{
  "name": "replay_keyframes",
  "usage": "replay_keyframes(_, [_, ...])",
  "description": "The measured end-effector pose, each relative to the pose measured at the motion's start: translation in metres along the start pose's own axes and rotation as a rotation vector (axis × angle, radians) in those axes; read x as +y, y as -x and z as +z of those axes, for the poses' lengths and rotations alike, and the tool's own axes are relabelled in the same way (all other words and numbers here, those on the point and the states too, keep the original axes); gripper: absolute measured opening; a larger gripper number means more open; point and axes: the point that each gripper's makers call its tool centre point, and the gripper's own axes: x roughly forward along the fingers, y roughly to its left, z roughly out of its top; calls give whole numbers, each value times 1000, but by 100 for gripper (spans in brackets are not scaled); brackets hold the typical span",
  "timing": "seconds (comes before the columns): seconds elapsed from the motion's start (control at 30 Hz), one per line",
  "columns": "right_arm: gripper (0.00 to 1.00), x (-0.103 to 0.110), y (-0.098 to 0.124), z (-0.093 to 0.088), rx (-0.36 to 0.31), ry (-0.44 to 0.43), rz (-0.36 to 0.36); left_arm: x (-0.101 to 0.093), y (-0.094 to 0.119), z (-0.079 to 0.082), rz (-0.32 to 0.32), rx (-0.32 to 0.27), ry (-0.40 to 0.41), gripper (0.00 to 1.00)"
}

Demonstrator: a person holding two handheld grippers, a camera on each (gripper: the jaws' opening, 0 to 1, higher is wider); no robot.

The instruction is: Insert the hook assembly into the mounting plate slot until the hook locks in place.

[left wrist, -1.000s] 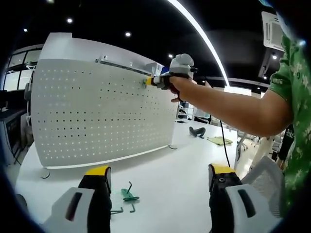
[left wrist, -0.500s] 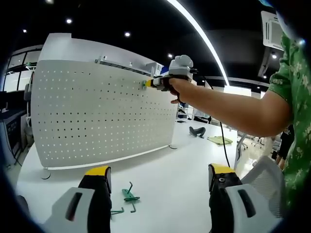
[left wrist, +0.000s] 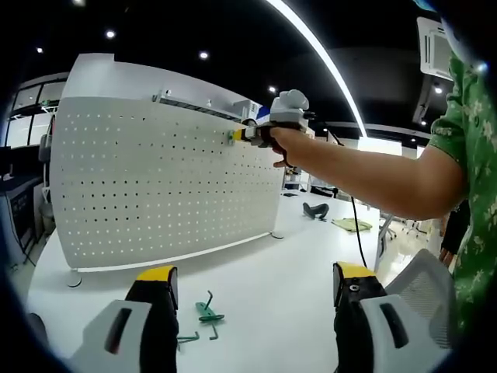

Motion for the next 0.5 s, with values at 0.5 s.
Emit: replay_keyframes(0.5, [1,-2,-3,-3,2,-5,-7,2,0,0,0,1,1,84])
